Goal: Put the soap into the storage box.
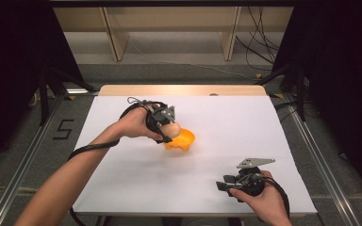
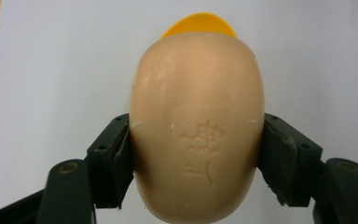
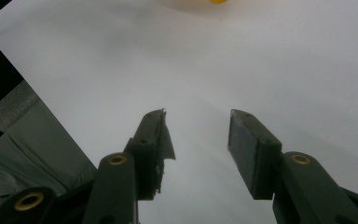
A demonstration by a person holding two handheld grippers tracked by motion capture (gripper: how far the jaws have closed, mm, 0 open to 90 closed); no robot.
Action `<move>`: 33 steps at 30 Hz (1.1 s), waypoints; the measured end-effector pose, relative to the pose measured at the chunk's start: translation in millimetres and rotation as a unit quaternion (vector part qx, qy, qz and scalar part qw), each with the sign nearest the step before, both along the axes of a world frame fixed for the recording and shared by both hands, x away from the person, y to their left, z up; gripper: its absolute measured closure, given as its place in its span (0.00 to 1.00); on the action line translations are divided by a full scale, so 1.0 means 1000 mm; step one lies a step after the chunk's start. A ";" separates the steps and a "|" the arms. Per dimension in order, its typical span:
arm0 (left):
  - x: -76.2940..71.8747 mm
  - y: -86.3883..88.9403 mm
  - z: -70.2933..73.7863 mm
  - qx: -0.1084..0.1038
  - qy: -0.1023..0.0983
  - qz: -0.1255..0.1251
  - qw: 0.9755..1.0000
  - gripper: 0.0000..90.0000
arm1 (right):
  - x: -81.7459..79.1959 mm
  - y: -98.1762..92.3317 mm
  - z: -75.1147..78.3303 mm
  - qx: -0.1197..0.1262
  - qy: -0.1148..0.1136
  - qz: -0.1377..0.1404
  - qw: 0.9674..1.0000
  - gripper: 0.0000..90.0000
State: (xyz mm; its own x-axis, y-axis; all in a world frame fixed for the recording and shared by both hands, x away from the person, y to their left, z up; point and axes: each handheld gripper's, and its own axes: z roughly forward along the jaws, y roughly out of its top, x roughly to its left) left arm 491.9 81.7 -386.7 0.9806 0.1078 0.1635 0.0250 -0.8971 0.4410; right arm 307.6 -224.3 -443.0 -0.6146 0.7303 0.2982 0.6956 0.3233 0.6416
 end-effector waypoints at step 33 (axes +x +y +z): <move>0.010 -0.006 -0.012 -0.034 0.004 -0.007 0.999 0.36 | 0.000 0.000 -0.001 0.002 -0.001 0.000 1.000 0.63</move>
State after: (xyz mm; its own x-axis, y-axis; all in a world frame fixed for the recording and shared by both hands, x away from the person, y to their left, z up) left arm 501.4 75.8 -399.0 0.9833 0.1056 0.1483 0.0173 -0.8653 0.5010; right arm 307.7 -223.8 -444.0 -0.6145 0.7293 0.3009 0.6949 0.3197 0.6441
